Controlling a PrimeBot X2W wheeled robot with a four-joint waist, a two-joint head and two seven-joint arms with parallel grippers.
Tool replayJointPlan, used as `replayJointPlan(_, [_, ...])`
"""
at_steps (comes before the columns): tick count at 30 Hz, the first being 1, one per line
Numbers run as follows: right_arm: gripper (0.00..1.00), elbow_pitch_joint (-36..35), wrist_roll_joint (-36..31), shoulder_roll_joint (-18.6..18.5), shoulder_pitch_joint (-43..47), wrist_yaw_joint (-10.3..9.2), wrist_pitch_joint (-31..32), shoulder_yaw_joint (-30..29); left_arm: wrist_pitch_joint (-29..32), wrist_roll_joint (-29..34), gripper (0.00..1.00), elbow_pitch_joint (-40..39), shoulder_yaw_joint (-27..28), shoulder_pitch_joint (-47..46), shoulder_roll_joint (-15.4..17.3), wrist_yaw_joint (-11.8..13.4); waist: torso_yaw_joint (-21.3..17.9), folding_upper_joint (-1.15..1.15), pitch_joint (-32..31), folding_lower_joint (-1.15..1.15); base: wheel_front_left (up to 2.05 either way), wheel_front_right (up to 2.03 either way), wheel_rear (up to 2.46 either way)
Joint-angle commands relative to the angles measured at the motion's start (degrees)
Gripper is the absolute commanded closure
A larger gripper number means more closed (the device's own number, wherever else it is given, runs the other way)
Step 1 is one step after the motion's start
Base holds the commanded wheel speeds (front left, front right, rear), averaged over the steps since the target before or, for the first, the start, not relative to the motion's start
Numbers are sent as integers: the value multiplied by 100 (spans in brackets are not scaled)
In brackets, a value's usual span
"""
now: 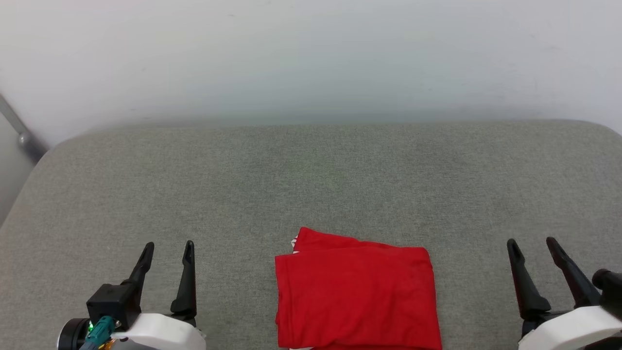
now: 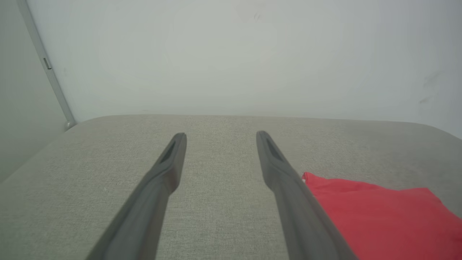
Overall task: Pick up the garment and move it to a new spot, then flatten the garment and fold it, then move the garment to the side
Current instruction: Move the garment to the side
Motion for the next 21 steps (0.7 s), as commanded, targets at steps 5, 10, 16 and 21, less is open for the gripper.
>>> replayJointPlan(5, [0,190,635,26,-311,-2,582,-882,-62,-49,0,-53,149,86,13,77,-2,0,88,0,0,0,0])
replayJointPlan(10, [0,817,1253,-132,-704,-2,1614,-1884,-89,11,0,-114,171,-18,-41,79,125,0,222,0,0,0,0])
replayJointPlan(16, [0,1758,2177,-167,-1079,-3,3689,-2479,-108,92,0,-136,186,-206,-193,14,383,0,458,0,0,0,0])
replayJointPlan(21, [0,2379,3090,55,-1348,-3,5152,-2633,-131,172,0,-107,217,-353,-350,-61,601,0,632,0,0,0,0])
